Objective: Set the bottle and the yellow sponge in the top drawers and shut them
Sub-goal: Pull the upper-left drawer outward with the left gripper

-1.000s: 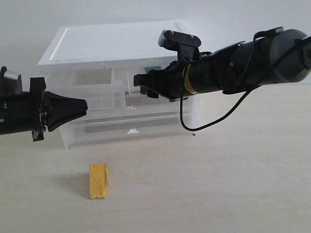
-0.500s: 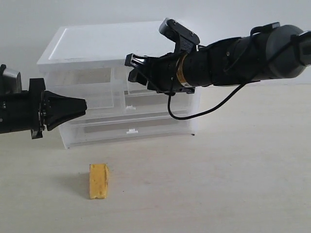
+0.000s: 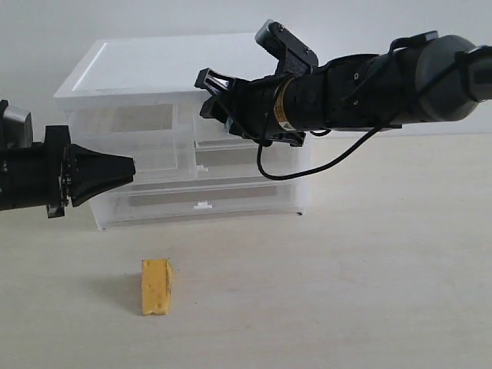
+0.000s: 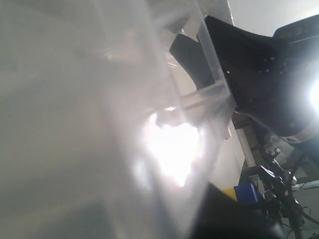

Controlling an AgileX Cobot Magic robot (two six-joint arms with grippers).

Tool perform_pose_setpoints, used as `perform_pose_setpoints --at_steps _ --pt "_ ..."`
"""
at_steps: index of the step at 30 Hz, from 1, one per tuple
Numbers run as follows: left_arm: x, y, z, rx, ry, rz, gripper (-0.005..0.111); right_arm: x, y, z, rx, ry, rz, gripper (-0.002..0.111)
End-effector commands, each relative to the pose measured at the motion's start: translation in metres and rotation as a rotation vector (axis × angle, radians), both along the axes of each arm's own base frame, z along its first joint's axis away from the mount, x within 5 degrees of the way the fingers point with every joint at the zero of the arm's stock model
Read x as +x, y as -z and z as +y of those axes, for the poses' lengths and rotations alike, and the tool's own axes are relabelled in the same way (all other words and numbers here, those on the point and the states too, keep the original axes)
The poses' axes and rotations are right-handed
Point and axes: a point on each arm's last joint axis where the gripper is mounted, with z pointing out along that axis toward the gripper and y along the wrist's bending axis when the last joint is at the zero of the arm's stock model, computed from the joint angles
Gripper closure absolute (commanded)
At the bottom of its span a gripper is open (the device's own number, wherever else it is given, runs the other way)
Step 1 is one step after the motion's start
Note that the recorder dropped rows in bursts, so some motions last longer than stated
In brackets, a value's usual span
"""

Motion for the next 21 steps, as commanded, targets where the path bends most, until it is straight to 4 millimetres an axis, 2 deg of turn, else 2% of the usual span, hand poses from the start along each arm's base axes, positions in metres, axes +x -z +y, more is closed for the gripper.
perform_pose_setpoints --at_steps 1,4,8,16,21 --pt "-0.013 -0.005 -0.007 -0.038 0.074 -0.041 0.103 0.016 -0.01 -0.019 -0.046 0.134 -0.035 0.057" --pt "-0.022 0.003 -0.008 -0.028 0.08 -0.032 0.103 0.016 -0.01 -0.019 -0.057 0.129 -0.043 0.057" --pt "-0.025 0.004 -0.008 -0.02 0.085 -0.041 0.103 0.016 -0.011 -0.018 -0.064 0.119 -0.051 0.057" --pt "-0.031 -0.008 0.005 0.005 0.063 -0.084 0.103 0.013 -0.01 -0.015 -0.074 0.061 -0.077 0.057" --pt "-0.035 -0.011 0.013 0.031 0.06 -0.096 0.103 0.007 0.0 -0.013 -0.086 0.011 -0.062 0.057"
